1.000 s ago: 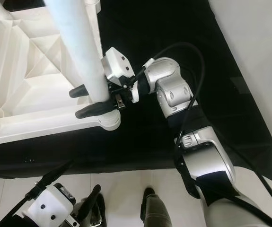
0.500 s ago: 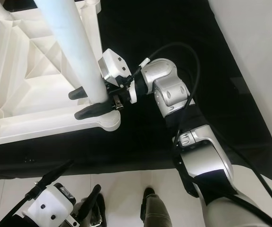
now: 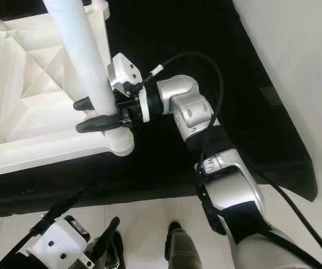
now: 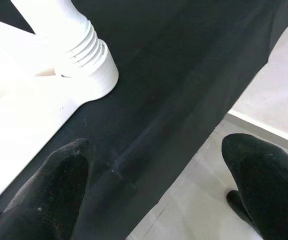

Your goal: Building children table

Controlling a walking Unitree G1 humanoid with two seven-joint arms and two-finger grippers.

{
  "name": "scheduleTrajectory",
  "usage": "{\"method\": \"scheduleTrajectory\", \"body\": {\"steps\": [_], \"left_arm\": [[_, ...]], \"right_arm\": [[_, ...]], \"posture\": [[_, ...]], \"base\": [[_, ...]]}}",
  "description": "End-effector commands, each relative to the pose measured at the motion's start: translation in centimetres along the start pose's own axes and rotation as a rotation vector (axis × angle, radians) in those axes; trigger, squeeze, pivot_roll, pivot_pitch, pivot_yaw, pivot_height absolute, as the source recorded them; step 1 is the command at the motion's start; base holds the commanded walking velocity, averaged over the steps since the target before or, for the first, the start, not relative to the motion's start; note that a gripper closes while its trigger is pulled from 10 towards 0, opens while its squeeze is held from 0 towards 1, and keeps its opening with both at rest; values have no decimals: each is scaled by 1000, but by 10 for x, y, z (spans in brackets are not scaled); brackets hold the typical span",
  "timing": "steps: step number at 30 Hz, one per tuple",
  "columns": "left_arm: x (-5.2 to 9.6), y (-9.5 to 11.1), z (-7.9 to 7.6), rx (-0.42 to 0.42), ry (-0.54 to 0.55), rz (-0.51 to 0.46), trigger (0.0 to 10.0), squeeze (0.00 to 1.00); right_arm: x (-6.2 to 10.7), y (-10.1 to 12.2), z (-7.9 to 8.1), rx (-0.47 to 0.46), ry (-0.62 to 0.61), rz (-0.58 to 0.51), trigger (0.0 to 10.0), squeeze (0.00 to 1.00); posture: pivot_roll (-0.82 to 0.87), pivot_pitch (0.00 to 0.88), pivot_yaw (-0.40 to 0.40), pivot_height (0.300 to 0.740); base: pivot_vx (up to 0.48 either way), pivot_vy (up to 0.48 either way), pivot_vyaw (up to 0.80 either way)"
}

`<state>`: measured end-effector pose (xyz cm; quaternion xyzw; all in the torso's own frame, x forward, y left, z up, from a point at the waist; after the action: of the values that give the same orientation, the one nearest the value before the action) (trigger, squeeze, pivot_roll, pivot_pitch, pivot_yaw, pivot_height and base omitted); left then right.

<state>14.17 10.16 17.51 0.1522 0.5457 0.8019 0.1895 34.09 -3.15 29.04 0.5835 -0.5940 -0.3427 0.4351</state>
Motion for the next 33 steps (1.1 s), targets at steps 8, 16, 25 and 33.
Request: {"method": "scheduleTrajectory", "body": {"steps": [8, 16, 25, 33], "left_arm": [[1, -3, -2, -6, 1, 24, 10000, 0], [-1, -5, 0, -6, 9, 21, 10000, 0], [-7, -8, 2, -18, 11, 16, 10000, 0], [-10, -9, 4, -25, 22, 9, 10000, 0]], "right_arm": [[9, -58, 8, -184, -444, 212, 10000, 0], [46, -92, 56, -293, -1200, 458, 10000, 0], [23, -88, 52, -346, -1212, 397, 10000, 0], [9, -77, 62, -388, -1236, 365, 10000, 0]], "posture": [[48, 382, 12, 740], [23, 377, 20, 740], [18, 347, 15, 740], [14, 339, 13, 740]], "base": [[0, 0, 0], [0, 0, 0], [0, 0, 0], [0, 0, 0]]}}
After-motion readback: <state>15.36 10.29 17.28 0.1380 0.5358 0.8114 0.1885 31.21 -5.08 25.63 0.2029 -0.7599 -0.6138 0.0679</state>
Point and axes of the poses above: a point about 5 cm out from each wrist's last joint towards the gripper, its own x axis pointing back from the gripper into the wrist, its own y axis along the axis of the wrist's last joint, z = x × y, the point moved 2 cm from there along -x, pointing out of the wrist towards the gripper, and after that the axes turned 5 degrees about x, right-handed, at the moved point
